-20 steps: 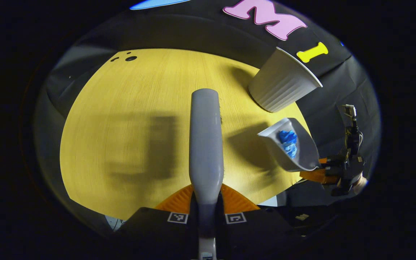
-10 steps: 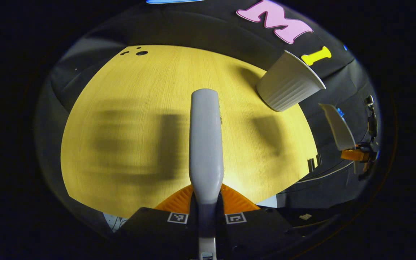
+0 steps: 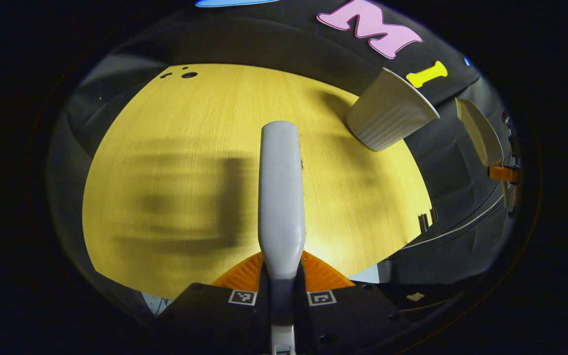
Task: Pick up the small broom and dustpan from the desktop, sweep the trash into the dustpan with the broom, and then empty the trash into the garbage bin.
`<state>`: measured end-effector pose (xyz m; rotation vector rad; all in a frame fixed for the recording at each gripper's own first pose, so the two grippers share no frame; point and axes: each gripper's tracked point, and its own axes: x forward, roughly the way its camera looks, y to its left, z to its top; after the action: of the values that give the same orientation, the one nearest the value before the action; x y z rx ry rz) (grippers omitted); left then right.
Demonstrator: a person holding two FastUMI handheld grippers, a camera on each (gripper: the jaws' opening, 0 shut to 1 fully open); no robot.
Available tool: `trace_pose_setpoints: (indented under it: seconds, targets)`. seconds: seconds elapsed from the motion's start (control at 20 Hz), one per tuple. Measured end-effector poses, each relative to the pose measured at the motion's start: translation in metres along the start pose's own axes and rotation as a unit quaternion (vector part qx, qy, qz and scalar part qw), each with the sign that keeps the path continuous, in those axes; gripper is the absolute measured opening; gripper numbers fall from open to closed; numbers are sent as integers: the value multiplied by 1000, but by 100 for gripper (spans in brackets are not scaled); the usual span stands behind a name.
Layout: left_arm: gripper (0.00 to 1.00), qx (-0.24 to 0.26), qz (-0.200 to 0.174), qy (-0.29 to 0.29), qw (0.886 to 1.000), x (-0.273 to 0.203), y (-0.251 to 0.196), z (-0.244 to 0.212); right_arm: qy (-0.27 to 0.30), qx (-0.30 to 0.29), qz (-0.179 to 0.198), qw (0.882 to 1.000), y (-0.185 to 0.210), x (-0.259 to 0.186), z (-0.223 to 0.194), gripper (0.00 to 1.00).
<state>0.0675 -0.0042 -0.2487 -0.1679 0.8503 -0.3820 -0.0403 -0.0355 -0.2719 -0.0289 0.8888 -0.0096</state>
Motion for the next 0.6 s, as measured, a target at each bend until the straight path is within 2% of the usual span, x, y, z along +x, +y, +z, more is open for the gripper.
trace_pose_setpoints:
  seconds: [0.25,0.45,0.5,0.6]
  targets:
    - [23,-18,-14,-10,1000,-9,-23,0,-25,1,-37,999,-13,6,18,35]
    - [23,-53,3,-29,998,-15,-28,11,-59,-49,-83,994,-52,30,63,34]
    - [26,-65,7,-36,997,-17,-28,16,-68,-65,-96,991,-60,37,75,35]
    - [23,-86,2,-46,995,-18,-34,28,-76,-96,-115,986,-71,52,96,35]
